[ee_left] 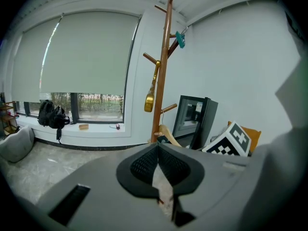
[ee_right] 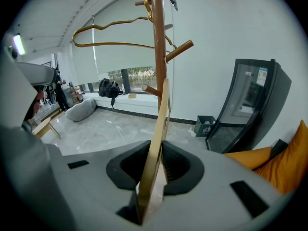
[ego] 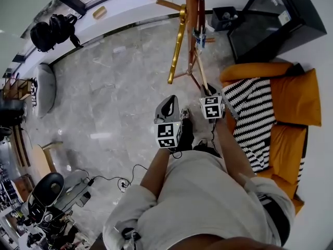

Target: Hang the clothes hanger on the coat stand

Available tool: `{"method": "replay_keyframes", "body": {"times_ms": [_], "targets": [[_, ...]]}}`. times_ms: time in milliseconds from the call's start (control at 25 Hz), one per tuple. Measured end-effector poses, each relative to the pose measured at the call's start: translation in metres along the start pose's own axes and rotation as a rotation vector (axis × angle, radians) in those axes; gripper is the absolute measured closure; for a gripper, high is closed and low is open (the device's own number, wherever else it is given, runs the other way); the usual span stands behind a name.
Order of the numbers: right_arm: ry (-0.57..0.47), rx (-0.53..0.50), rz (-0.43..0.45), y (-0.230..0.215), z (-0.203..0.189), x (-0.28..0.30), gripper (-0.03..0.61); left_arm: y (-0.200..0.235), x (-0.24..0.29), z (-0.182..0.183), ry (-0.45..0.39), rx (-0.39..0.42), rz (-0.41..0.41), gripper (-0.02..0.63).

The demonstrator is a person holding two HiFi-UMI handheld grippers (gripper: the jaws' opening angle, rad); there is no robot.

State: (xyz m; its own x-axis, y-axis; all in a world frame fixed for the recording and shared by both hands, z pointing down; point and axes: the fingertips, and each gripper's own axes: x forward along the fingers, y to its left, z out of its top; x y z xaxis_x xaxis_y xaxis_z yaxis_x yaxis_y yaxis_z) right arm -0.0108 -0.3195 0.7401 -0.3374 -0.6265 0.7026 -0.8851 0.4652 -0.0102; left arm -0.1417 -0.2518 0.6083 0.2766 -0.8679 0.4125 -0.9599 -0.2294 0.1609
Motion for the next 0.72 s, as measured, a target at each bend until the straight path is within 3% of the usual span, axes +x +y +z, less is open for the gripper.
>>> {"method": "replay_keyframes", "body": {"times_ms": [400, 720], "targets": [[0.007, 0.016, 0.041, 0.009, 0.0, 0.003, 0.502, 0.007, -0.003, -0.004, -0.006, -0.011, 0.032, 0.604], [-0.054, 0.025, 0.095, 0.014, 0.016, -0.006, 0.451, 0.0, -0.005, 0.0, -0.015, -0.012, 0.031, 0.604]]}}
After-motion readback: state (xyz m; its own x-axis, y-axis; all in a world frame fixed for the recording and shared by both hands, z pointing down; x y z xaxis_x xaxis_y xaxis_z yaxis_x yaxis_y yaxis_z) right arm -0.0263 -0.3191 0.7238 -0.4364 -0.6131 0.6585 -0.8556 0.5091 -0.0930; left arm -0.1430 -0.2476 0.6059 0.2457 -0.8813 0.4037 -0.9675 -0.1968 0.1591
